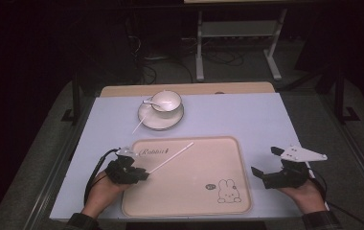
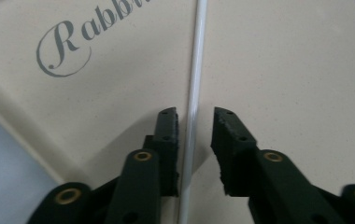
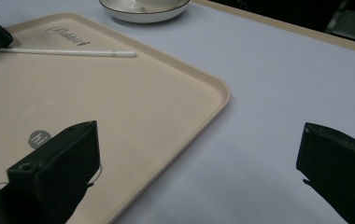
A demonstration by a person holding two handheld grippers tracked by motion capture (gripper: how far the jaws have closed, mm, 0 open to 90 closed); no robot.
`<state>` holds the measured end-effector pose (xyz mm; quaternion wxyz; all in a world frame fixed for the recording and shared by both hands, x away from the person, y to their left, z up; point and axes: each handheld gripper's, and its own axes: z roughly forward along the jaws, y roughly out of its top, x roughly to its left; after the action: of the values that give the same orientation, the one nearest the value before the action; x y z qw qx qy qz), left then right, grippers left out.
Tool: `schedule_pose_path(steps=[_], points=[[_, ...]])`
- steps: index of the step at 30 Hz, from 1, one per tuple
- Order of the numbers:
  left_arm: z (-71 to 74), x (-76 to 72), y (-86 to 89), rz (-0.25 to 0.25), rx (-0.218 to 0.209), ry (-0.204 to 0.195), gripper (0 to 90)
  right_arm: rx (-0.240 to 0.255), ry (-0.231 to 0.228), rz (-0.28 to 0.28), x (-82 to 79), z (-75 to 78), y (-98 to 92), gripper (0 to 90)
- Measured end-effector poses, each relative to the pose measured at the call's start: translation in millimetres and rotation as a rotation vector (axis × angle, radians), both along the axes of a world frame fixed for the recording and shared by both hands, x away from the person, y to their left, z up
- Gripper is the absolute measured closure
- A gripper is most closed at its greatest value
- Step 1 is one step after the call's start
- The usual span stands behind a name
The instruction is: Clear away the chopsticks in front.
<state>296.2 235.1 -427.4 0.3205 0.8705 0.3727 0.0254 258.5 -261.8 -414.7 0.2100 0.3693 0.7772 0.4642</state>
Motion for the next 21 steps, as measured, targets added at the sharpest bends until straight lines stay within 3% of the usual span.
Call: schedule_pose_path(steps=[4,8,16,21], points=[[5.7,2.5,3.4,0.016,-0.036,-0.012,50.8,0.0,0.0,-0.001,0.0,0.2,0.0,0.0],[7.0,9.5,2.7,0.013,-0.032,-0.005,35.6,0.002,0.0,-0.001,0.0,0.3,-0.4,0.0],[18.7,31.9,4.2,0.053,-0.023,-0.039,19.3,0.004,0.003,-0.002,0.5,0.0,-0.6,0.0],[31.5,49.9,5.4,0.068,-0.019,-0.068,18.4,0.005,0.002,-0.004,0.4,0.1,-0.6,0.0]])
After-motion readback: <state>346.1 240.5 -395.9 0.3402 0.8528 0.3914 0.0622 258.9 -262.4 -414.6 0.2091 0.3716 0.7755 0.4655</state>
